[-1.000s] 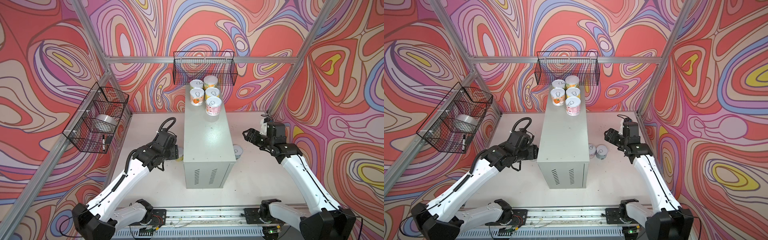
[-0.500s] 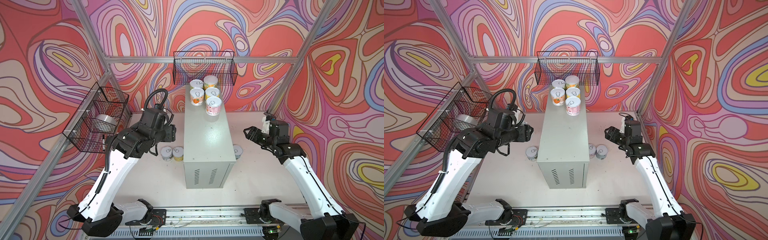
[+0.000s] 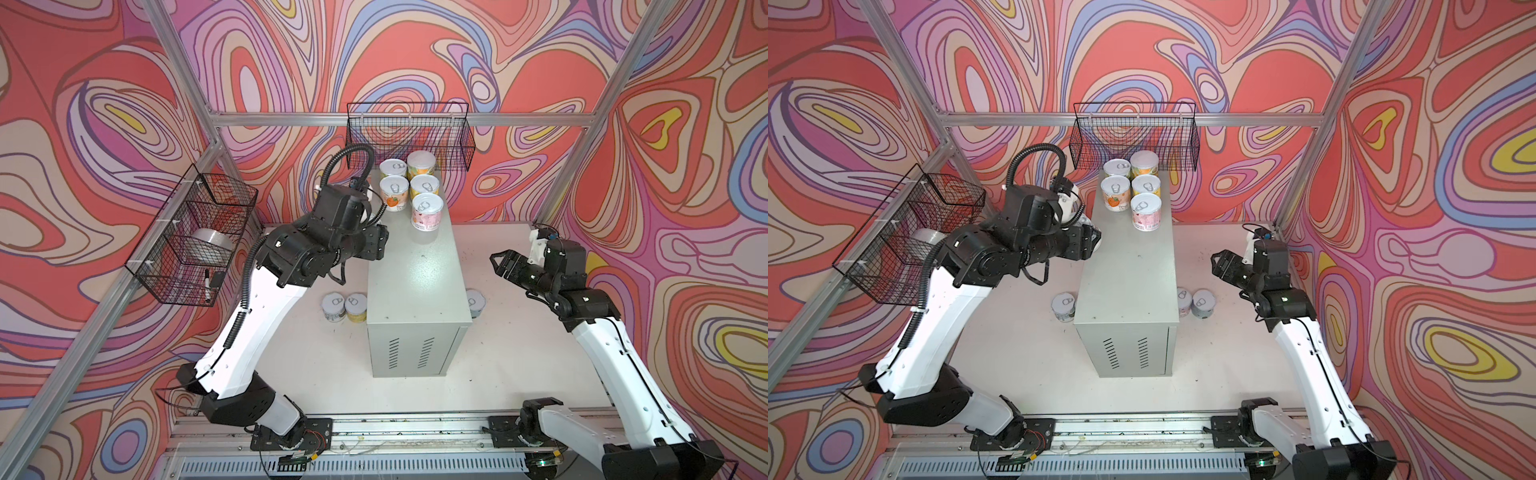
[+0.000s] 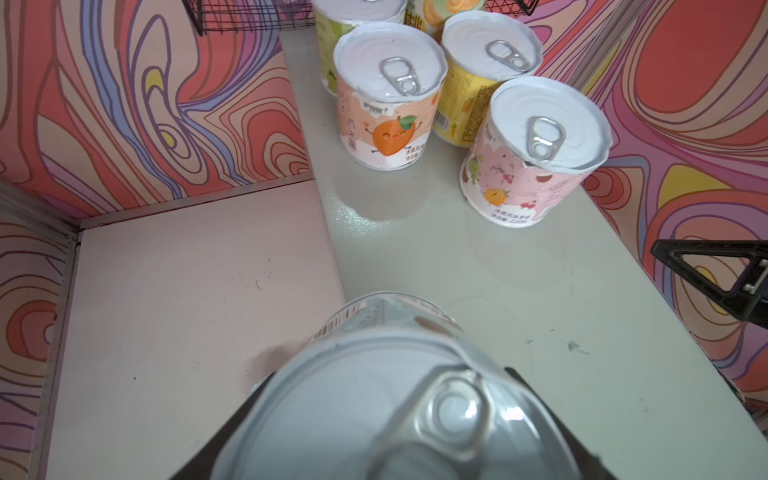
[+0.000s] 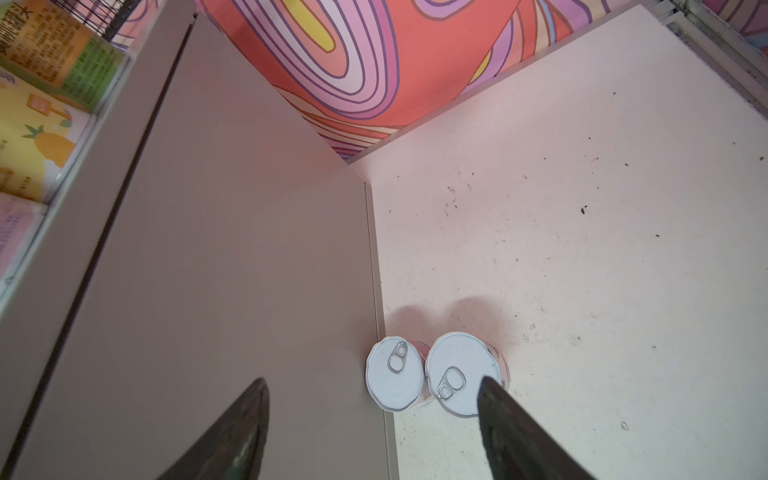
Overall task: Place and organize the canned foods onto the counter
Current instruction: 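Carry the can with the left gripper up over the cabinet top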
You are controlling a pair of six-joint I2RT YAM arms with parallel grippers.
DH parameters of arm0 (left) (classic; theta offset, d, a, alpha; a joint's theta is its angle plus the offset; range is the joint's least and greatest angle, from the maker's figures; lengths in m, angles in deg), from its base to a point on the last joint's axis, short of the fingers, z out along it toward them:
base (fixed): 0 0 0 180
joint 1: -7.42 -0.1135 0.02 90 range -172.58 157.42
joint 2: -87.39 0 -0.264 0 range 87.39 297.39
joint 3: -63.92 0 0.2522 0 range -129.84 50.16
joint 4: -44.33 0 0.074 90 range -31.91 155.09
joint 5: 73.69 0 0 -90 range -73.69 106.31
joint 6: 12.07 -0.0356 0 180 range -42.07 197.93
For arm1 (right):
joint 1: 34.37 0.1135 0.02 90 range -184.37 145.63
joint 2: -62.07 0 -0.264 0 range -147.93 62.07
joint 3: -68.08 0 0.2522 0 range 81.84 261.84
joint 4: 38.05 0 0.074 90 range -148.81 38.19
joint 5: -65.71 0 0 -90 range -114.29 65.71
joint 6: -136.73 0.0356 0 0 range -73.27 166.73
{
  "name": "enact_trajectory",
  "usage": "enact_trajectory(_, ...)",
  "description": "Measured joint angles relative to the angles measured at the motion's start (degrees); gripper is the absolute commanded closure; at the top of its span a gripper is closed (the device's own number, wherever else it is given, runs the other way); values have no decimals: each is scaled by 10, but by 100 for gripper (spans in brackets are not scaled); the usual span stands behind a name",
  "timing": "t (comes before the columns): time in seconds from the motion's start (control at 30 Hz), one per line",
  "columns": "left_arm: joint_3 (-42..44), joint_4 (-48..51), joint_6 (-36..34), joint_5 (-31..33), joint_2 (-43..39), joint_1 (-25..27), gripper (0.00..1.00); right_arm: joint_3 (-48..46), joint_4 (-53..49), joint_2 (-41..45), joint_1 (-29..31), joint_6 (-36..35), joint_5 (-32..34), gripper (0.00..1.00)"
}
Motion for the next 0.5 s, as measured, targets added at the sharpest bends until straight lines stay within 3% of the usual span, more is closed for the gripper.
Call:
enact_trajectory(0.4, -47, 3, -10, 1, 81, 3, 100, -6, 3, 18, 0, -10, 13, 19)
enact_trajectory(0.43, -47, 3, -10, 1, 81, 3, 91, -7, 3, 18, 0, -11, 13, 19)
enact_trajectory(0.47, -47, 3, -10, 0, 81, 3, 72, -8, 4, 18, 0, -11, 13, 19)
enact_trajectory(0.5, -47, 3, -10, -2, 82, 3, 59, -10, 3, 18, 0, -12, 13, 19)
